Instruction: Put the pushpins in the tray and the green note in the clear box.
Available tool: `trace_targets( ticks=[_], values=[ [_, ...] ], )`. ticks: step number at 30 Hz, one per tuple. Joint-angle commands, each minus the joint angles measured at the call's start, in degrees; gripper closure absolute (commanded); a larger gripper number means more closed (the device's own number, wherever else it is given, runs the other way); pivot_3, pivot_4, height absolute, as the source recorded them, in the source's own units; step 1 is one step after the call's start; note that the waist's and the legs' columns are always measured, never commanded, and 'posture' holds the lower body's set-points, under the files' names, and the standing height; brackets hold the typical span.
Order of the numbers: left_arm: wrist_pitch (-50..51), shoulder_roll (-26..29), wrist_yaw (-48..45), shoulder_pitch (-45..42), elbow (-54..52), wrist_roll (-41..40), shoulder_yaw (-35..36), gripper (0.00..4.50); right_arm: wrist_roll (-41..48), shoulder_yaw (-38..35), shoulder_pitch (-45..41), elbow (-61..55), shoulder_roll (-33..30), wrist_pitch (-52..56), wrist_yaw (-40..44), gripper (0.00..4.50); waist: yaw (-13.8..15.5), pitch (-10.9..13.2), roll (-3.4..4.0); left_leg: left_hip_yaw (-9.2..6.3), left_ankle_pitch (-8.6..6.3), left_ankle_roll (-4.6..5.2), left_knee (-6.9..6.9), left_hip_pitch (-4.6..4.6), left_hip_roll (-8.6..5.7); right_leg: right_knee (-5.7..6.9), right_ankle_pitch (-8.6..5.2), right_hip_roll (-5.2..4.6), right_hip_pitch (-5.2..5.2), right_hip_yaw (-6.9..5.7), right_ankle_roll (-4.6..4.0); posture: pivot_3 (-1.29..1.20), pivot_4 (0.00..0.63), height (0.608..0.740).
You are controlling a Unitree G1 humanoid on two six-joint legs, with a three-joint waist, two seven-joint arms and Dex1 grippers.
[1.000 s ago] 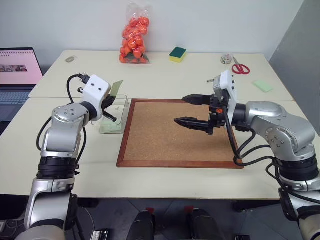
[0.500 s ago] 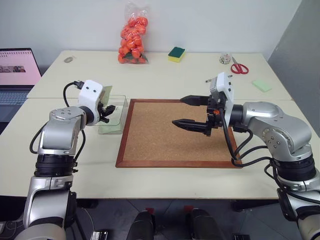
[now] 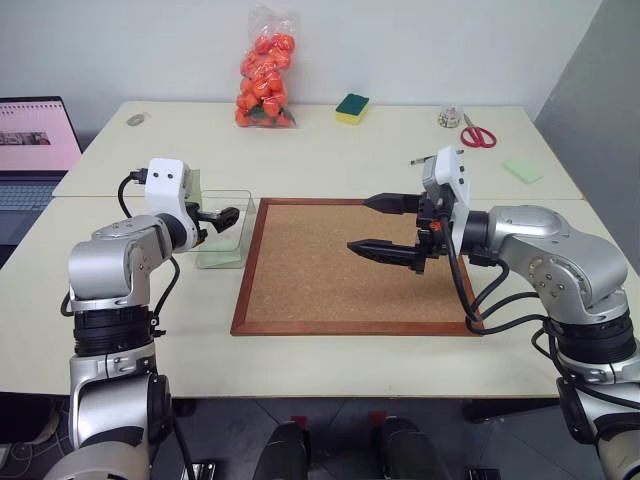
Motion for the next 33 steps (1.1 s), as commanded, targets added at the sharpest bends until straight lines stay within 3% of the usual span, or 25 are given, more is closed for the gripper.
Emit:
trace_targets(
  ticks=[1,5,15,24,33],
  values=[
    [-7.63,5.96,-3.00,1.21,-2.85,4.29,-6.28,0.09,0.66,-1.84,-0.66,-1.90,-0.30,-0.10,-0.25,0.00,-0.04,0.00,0.00,-0.01,0.00,0.00,-0.01,0.01,0.00,0.01,0.00,0.00,-0.01,0.01,0.00,0.00,0.150,0.740],
    [-13.01,9.28,-6.21,1.45,-1.36,6.65,-11.44,0.09,0.78,-2.03,-0.85,-1.88,-0.13,-0.06,-0.47,0.00,0.05,0.00,0.00,0.01,0.00,-0.01,-0.02,0.01,0.01,-0.02,0.00,0.00,-0.02,0.01,0.00,0.00,0.150,0.740],
    [-21.55,11.22,-11.48,1.10,3.28,10.59,-17.68,0.09,1.11,-2.43,-0.64,-2.63,-0.10,0.02,-1.33,0.00,0.17,0.00,0.00,0.05,0.00,0.00,-0.01,-0.02,-0.01,-0.06,0.00,0.00,-0.01,0.01,0.00,0.00,0.150,0.740],
    [-13.48,6.91,-10.60,-0.52,4.89,3.93,-10.15,0.09,1.04,-2.71,-0.25,-2.75,-0.16,-0.05,-1.52,0.00,0.01,0.00,0.00,0.03,0.00,0.00,-0.01,-0.02,0.01,-0.04,0.00,0.02,-0.02,-0.01,0.00,0.00,0.150,0.740],
    [-3.91,5.00,-8.74,-1.54,-2.41,-1.26,-5.99,0.09,2.07,-3.53,-0.71,-3.10,0.38,0.49,-1.78,0.00,0.01,0.01,-0.02,0.00,0.00,0.00,0.00,-0.04,0.01,-0.04,0.00,0.01,-0.02,-0.02,-0.01,0.00,0.150,0.740]
  ],
)
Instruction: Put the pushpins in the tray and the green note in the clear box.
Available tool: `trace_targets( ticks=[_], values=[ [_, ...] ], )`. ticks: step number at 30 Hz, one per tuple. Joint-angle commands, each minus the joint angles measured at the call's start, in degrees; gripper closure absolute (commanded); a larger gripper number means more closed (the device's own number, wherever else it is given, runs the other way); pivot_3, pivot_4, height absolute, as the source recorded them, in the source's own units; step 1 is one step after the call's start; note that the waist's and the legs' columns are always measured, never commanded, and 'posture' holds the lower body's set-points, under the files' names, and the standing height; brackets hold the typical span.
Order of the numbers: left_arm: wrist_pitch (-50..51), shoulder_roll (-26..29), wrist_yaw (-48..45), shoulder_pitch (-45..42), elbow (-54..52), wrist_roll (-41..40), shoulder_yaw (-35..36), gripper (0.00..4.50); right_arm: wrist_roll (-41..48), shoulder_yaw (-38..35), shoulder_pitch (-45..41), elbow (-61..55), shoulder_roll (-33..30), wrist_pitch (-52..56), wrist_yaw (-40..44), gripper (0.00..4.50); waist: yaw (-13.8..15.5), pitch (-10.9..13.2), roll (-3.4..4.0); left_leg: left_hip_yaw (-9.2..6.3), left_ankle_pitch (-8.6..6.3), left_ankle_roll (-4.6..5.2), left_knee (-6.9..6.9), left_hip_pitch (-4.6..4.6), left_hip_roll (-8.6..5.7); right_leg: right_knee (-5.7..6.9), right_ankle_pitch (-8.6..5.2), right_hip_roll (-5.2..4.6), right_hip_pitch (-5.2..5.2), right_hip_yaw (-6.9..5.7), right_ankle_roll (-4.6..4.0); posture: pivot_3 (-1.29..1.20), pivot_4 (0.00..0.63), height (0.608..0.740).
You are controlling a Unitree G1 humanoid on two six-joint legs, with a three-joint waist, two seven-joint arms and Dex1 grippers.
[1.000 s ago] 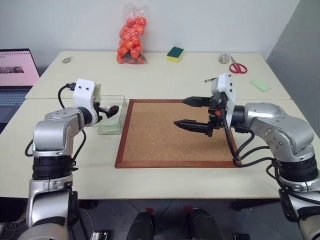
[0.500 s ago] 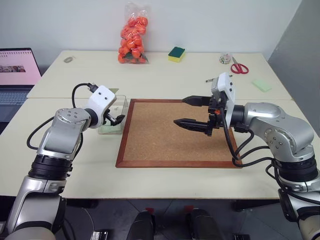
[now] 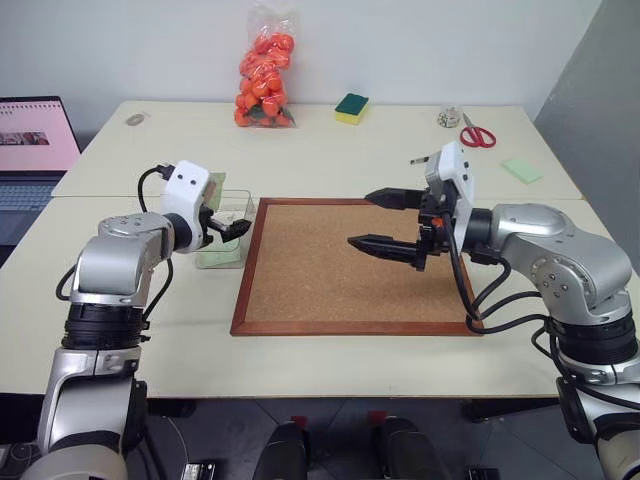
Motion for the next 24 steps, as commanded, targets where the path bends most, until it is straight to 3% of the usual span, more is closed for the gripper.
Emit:
trace_targets(
  ticks=[1,5,13,24],
  values=[
    [4.08,-0.18,0.88,-0.53,-5.87,-2.32,2.13,0.09,1.91,-2.41,-0.74,-2.18,0.09,0.45,-0.35,0.00,0.01,0.00,0.00,-0.01,0.00,0.00,0.00,0.00,0.01,0.00,0.00,0.00,0.00,-0.01,0.00,0.00,0.150,0.740],
    [6.51,1.03,-0.70,1.48,-8.57,-3.85,0.62,0.09,2.45,-2.95,-0.74,-2.37,-0.04,0.99,-0.48,0.00,-0.03,0.00,0.00,0.00,0.00,0.00,0.00,0.00,0.00,0.00,0.00,-0.01,0.00,0.01,0.00,0.00,0.150,0.740],
    [-11.99,9.97,-3.85,4.42,-3.17,7.20,-9.48,0.09,3.10,-3.24,-0.27,-2.64,-0.24,0.96,-1.07,0.00,-0.06,0.00,0.00,0.03,0.00,0.00,-0.03,0.02,0.01,-0.03,-0.01,0.01,-0.01,0.02,-0.01,0.00,0.150,0.740],
    [-28.96,14.17,-6.86,3.64,6.10,16.27,-14.15,0.09,3.08,-3.24,-0.17,-3.11,-0.31,1.27,-1.39,0.00,-0.43,0.00,0.01,0.11,0.00,0.00,-0.05,0.06,0.05,-0.04,-0.01,0.07,-0.01,0.09,-0.01,0.00,0.150,0.740]
  ],
)
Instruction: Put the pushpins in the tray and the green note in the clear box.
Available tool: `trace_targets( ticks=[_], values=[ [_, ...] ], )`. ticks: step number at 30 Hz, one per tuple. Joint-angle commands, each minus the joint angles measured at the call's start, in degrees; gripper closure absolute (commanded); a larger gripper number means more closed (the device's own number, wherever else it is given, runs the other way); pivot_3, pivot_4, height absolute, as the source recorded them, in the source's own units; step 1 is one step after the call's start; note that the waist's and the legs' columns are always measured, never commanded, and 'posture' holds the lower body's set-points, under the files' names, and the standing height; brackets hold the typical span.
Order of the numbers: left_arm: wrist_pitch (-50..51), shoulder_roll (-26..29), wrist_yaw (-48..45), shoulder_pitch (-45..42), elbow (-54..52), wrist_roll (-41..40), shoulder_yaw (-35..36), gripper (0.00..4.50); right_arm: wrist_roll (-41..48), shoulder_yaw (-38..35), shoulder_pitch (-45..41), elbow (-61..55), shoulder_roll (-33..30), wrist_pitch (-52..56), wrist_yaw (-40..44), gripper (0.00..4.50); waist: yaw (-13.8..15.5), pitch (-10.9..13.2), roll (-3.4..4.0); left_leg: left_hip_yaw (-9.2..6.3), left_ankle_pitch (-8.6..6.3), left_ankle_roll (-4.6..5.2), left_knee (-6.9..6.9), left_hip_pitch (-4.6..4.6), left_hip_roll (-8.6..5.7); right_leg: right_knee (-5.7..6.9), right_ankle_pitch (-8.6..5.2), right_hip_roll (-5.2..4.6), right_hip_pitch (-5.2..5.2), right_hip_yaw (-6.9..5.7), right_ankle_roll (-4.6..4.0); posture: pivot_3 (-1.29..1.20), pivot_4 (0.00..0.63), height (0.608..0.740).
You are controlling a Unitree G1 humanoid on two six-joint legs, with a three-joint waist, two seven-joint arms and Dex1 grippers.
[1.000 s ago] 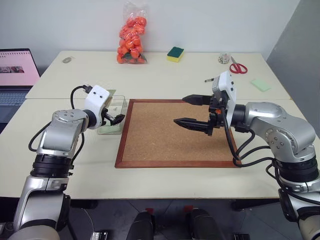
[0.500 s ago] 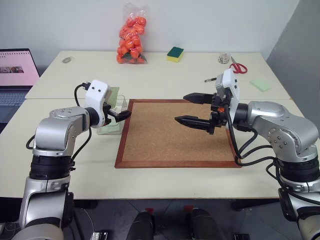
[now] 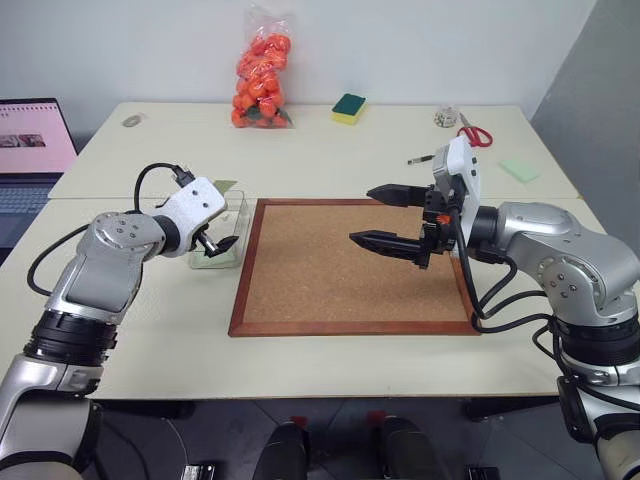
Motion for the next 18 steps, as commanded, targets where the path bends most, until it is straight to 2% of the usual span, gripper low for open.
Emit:
trace_targets(
  ticks=[1,4,12,18],
  values=[
    [-2.24,0.06,0.40,-0.85,3.83,2.72,0.64,0.09,1.10,-1.81,-0.45,-1.99,-0.30,0.14,-0.38,0.00,-0.05,0.00,0.00,0.00,0.00,0.00,0.00,0.01,0.01,0.00,0.00,0.01,0.00,0.00,0.00,0.00,0.150,0.740],
    [1.63,-2.45,0.42,-1.23,3.45,-0.39,3.62,0.09,1.27,-1.91,-0.54,-2.29,-0.41,0.46,-0.46,0.00,-0.02,0.00,0.00,-0.01,0.00,0.00,0.01,0.00,0.01,0.06,0.00,0.02,0.00,-0.01,0.00,0.00,0.150,0.740],
    [25.91,-11.25,0.72,-0.69,-4.13,-14.69,14.15,0.09,1.41,-2.09,-0.75,-2.40,-0.72,0.96,-0.13,0.00,0.02,0.01,-0.01,-0.09,0.00,0.00,0.04,-0.06,-0.01,0.08,-0.01,0.00,-0.01,-0.08,-0.01,0.00,0.150,0.740],
    [37.13,-14.84,3.41,-0.87,-9.34,-20.43,18.26,0.09,1.30,-2.04,-0.50,-2.26,-0.80,0.68,0.23,0.00,0.06,0.01,-0.02,-0.14,0.00,0.00,0.05,-0.09,-0.01,0.06,0.00,-0.01,-0.01,-0.10,0.00,0.00,0.150,0.740]
  ],
)
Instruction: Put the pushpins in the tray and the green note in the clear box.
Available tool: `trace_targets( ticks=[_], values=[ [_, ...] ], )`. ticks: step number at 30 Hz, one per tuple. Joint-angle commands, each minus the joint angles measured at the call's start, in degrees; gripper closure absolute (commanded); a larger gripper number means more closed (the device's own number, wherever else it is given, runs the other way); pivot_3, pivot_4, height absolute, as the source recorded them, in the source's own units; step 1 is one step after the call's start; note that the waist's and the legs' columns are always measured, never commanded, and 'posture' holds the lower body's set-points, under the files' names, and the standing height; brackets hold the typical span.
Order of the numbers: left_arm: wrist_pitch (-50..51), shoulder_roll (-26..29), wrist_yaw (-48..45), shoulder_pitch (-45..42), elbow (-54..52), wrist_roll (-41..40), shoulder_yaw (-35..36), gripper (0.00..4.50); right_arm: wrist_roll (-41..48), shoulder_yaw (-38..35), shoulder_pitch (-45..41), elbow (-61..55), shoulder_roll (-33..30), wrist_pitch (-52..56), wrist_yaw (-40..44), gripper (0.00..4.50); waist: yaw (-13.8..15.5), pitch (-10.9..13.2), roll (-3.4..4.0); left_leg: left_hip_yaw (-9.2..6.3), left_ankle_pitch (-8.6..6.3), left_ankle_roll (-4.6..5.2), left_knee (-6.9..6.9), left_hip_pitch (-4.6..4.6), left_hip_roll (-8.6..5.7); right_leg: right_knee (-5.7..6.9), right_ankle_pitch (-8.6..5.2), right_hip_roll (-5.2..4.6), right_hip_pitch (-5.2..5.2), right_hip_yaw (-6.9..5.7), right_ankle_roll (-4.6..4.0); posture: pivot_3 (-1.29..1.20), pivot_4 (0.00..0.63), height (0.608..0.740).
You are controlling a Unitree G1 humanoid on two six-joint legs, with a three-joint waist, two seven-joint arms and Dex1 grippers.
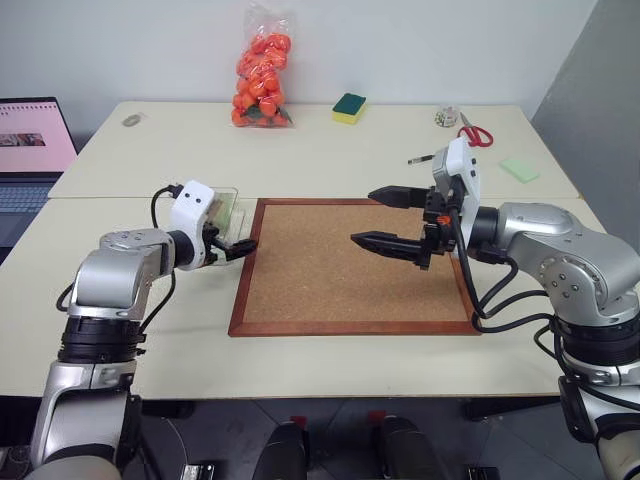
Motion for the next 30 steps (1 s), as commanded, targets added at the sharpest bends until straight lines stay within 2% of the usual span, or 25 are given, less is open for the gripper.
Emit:
trace_targets(
  ticks=[1,5,9,11,14,20,21,26,28,30],
  values=[
    [6.44,-1.51,2.56,-0.95,-4.32,-3.78,4.25,0.09,1.20,-1.93,-0.38,-2.13,-0.40,-0.54,0.21,0.00,-0.01,0.00,0.00,0.00,0.00,0.00,0.00,0.00,0.00,0.00,0.00,0.00,0.00,0.00,0.00,0.00,0.150,0.740],
    [9.89,-3.65,5.87,-1.96,-4.73,-5.21,6.69,0.09,1.16,-1.90,-0.23,-2.10,-0.36,-0.59,0.25,0.00,0.09,0.00,0.00,-0.01,0.00,0.00,0.00,0.01,0.00,0.01,0.00,-0.03,0.00,0.00,0.00,0.00,0.150,0.740],
    [9.00,-4.45,9.52,-2.68,-4.08,-4.63,8.03,0.09,1.28,-1.90,-0.36,-2.12,-0.33,-0.43,0.24,0.00,0.13,0.00,0.00,0.00,0.00,0.00,0.00,0.01,-0.02,-0.01,0.00,-0.04,0.00,0.01,0.00,0.00,0.150,0.740],
    [5.88,-4.46,12.04,-3.05,-3.72,-2.97,8.30,0.09,1.38,-1.94,-0.40,-2.21,-0.36,-0.27,0.20,0.00,0.15,0.00,-0.01,-0.01,0.00,-0.01,0.00,0.01,0.00,-0.01,0.00,-0.04,0.00,0.00,0.00,0.00,0.150,0.740],
    [-0.61,-2.63,14.01,-1.99,-4.66,1.08,4.88,0.09,1.48,-1.87,-0.46,-2.25,-0.33,-0.07,0.10,0.00,0.16,0.00,-0.01,0.00,0.00,-0.01,0.00,0.01,-0.01,-0.03,0.00,-0.05,0.00,0.02,0.00,0.00,0.150,0.740],
    [-4.20,-2.56,17.58,-0.14,-5.09,4.46,3.29,0.09,1.65,-1.76,-0.47,-2.26,-0.25,0.14,-0.10,0.00,0.35,0.00,-0.01,0.01,0.01,-0.01,-0.01,0.02,-0.01,-0.04,0.00,-0.12,0.00,0.04,0.00,0.00,0.150,0.740],
    [-5.37,-1.83,17.49,0.70,-5.30,5.49,2.22,0.09,1.67,-1.74,-0.44,-2.26,-0.25,0.15,-0.14,0.00,0.35,0.00,-0.01,0.01,0.01,-0.01,-0.01,0.02,-0.01,-0.04,0.00,-0.13,0.00,0.04,0.00,0.00,0.150,0.740],
    [-23.85,8.78,13.25,6.77,-2.94,18.17,-9.79,0.09,1.78,-1.75,-0.58,-2.22,-0.20,0.19,-0.22,0.00,0.16,0.00,-0.01,0.01,0.01,-0.01,-0.06,0.03,0.00,-0.06,0.00,-0.11,-0.01,0.05,0.00,0.00,0.150,0.740],
    [-25.52,9.33,13.24,5.95,-0.50,18.36,-9.18,0.09,1.80,-1.76,-0.63,-2.22,-0.18,0.17,-0.28,0.00,0.23,0.00,0.00,0.04,0.00,-0.01,-0.08,0.04,-0.03,-0.10,0.00,-0.09,-0.01,0.05,-0.01,0.00,0.150,0.740],
    [-22.75,7.44,12.56,4.40,0.03,15.34,-6.68,0.09,1.84,-1.76,-0.61,-2.24,-0.19,0.15,-0.29,0.00,0.41,0.00,0.00,0.06,0.00,-0.01,-0.07,0.04,-0.03,-0.14,0.00,-0.09,0.01,0.04,-0.01,0.00,0.150,0.740]
  ],
)
